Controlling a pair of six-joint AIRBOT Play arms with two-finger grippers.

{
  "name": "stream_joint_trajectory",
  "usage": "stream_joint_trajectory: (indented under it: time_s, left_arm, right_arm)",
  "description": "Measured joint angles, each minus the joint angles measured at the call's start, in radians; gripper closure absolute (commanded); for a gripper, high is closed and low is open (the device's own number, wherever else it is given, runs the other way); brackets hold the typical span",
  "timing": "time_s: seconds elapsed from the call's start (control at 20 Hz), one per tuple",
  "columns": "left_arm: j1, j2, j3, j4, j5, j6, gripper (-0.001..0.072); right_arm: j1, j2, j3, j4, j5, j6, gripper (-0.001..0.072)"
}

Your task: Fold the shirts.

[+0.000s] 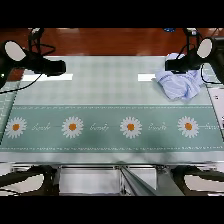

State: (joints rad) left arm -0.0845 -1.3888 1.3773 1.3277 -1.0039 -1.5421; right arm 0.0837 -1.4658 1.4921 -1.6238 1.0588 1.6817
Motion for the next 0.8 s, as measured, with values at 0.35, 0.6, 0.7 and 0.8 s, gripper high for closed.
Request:
stream_joint_trajectory:
  time_s: [0.35,0.6,0.7,0.8]
  left_arm:
    - [0.017,-0.051,0.000,0.005,0.225,0.002,0.0200]
    - [0.043,-0.086,0.000,0.011,0.260,0.004,0.0201]
    - [0.047,-0.095,0.000,0.011,0.259,0.004,0.0201]
    - [0.049,-0.103,0.000,0.011,0.254,0.004,0.0200]
  right_arm:
    - [-0.034,-0.071,0.012,-0.195,-0.293,0.082,0.0295]
    - [-0.177,-0.282,0.122,-0.126,-0.313,0.188,0.0296]
    - [-0.234,-0.366,0.178,-0.055,-0.287,0.199,0.0296]
    - [-0.271,-0.432,0.223,-0.008,-0.259,0.192,0.0296]
